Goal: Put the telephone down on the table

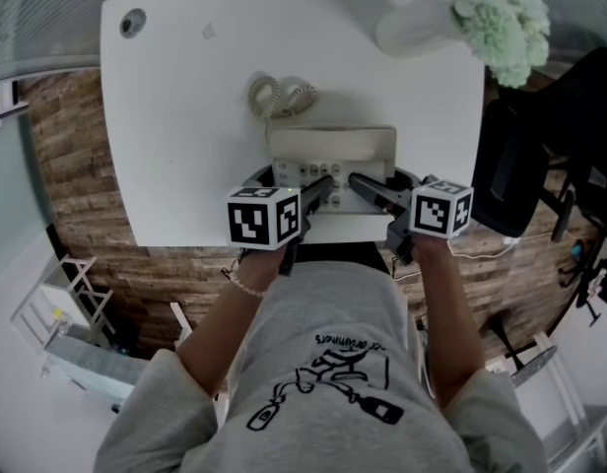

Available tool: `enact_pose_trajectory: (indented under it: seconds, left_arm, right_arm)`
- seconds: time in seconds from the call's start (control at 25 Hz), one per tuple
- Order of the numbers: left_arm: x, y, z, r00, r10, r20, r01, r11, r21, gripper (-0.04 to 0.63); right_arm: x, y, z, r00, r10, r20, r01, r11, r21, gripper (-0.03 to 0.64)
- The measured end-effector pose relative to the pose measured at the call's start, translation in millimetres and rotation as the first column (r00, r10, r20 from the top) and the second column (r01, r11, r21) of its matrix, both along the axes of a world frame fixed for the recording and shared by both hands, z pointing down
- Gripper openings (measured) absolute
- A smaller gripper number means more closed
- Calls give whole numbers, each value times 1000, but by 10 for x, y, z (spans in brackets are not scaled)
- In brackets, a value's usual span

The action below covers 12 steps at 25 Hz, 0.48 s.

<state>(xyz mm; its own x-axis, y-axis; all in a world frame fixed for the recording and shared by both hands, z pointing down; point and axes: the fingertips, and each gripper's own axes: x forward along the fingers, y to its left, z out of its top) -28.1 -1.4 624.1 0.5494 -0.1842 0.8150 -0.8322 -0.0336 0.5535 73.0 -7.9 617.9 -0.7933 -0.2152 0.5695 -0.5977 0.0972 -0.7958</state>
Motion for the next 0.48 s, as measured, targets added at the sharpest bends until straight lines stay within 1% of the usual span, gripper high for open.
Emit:
enact_pose_trajectory:
  seconds: [0.48]
  left_arm:
    - [2, 5, 6, 1000, 14, 9, -14, 1000, 1, 454]
  right_arm:
    - [-38, -2, 12, 998, -29, -54, 29, 1000, 6, 310]
